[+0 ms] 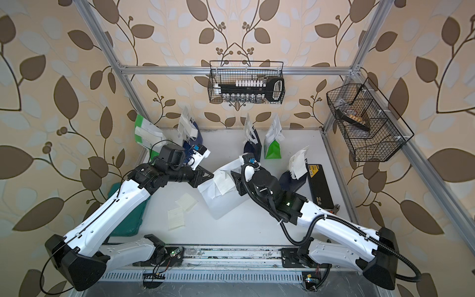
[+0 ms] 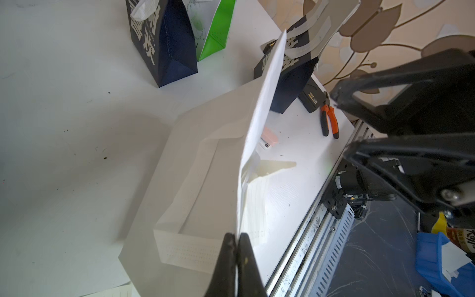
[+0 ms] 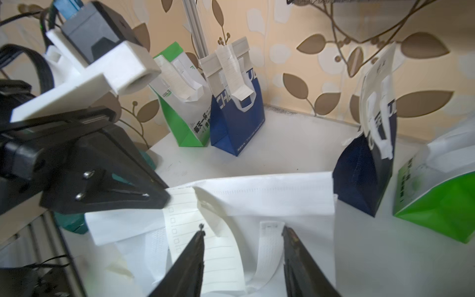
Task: Staple the receipts to the bags
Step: Pick up the stapler from the center of the board.
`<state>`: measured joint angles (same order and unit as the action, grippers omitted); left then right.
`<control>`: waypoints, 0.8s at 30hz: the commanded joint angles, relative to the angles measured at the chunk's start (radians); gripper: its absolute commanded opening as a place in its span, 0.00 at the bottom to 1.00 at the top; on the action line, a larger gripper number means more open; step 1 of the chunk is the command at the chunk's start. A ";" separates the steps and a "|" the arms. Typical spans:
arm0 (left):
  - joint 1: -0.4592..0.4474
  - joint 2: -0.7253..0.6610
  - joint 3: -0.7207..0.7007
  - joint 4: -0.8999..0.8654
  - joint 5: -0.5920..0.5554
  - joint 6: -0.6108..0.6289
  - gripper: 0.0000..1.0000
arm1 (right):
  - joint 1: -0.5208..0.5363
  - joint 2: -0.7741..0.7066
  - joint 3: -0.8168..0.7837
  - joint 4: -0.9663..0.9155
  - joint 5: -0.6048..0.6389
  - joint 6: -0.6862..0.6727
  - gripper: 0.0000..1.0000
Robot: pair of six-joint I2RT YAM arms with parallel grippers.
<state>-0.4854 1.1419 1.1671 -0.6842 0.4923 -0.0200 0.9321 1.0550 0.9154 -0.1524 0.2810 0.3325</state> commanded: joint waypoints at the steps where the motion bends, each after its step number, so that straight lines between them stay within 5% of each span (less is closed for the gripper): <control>1: -0.013 -0.033 0.004 0.025 0.020 0.024 0.00 | -0.048 -0.027 0.048 -0.242 -0.147 0.108 0.55; 12: -0.034 -0.033 0.026 0.002 -0.083 -0.025 0.00 | -0.098 -0.127 0.011 -0.553 -0.050 0.165 0.65; 24: -0.035 -0.048 0.046 -0.023 -0.155 -0.102 0.00 | -0.379 0.156 -0.065 -0.581 -0.116 0.138 0.68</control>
<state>-0.5117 1.1263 1.1858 -0.7151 0.3504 -0.1020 0.5896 1.1526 0.8646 -0.7231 0.1974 0.4892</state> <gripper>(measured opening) 0.047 0.682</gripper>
